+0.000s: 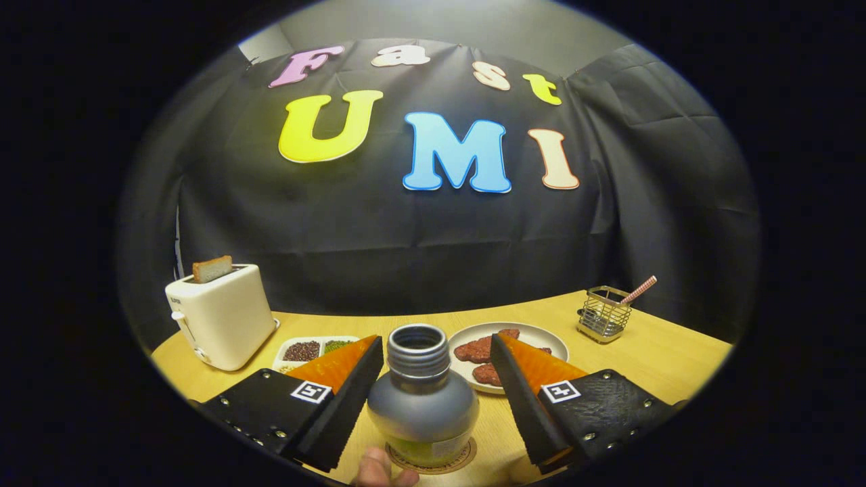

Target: Take the bottle from table, then pour the juice into the cup, finally place the bottle on the coaster

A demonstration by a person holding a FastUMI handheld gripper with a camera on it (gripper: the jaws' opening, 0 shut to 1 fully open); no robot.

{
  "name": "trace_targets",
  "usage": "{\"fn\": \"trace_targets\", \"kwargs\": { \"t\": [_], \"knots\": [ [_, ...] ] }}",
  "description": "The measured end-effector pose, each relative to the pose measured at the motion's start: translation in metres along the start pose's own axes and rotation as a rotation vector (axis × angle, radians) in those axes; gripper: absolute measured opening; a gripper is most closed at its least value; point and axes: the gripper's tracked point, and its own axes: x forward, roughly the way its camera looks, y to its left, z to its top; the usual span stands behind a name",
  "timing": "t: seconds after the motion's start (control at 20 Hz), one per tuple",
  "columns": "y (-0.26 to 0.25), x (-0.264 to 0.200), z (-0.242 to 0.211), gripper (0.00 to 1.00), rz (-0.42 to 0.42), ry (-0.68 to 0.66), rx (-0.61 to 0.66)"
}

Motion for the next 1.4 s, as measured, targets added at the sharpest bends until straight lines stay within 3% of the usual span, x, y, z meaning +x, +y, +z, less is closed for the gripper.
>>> {"fn": "trace_targets", "kwargs": {
  "t": [0.25,0.55,0.7,0.8,1.05,1.4],
  "knots": [
    [0.017,-0.040,0.075,0.97,0.054,-0.055,-0.029],
    [0.067,-0.107,0.183,0.97,0.266,-0.040,0.065],
    [0.065,-0.131,0.238,0.97,0.228,-0.093,0.046],
    [0.083,-0.144,0.265,0.97,0.263,-0.118,0.075],
    [0.084,-0.160,0.278,0.97,0.212,-0.109,-0.029],
    [0.078,-0.166,0.285,0.97,0.243,-0.098,-0.010]
  ]
}}
